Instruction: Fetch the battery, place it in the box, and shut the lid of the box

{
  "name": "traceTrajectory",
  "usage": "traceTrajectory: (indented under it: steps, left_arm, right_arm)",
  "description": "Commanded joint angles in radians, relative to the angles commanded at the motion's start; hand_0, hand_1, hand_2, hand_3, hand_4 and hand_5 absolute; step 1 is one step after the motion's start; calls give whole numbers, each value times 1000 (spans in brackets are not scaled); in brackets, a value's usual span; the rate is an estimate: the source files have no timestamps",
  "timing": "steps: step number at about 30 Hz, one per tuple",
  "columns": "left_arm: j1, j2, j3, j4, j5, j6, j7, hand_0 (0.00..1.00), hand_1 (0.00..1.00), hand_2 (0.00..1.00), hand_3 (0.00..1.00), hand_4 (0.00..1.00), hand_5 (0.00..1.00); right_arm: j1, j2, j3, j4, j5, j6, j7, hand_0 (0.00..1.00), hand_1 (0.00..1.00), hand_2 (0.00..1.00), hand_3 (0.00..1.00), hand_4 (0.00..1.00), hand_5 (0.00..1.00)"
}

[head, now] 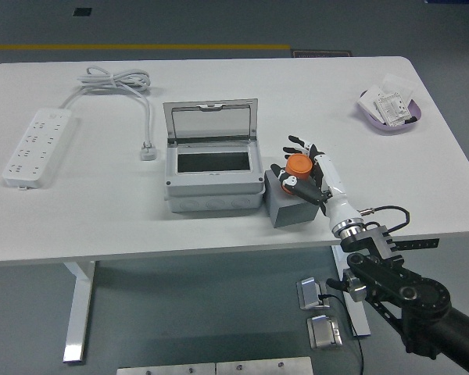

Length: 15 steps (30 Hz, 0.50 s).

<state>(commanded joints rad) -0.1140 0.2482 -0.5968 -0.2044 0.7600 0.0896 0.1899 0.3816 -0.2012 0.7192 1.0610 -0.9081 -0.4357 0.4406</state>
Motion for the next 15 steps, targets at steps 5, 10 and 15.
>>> traceTrajectory:
  steps: [5,10,15]
  left_arm:
    - [-1,1,4,0,-7,1,-3,644,678,559,548,435,2]
    - [-2,1,6,1,-10,1,-4,644,679,559,548,436,2]
    - [-3,2,15,1,-21,2,-8,644,679,559,548,436,2]
  right_arm:
    - [1,0,-8,3,3,-11,-4,465,549,589,733,409,2]
    - [2,0,-16,5,2,-21,-14,376,464,500,631,223,2]
    - [4,0,-23,5,5,-24,-23,376,464,500,631,223,2]
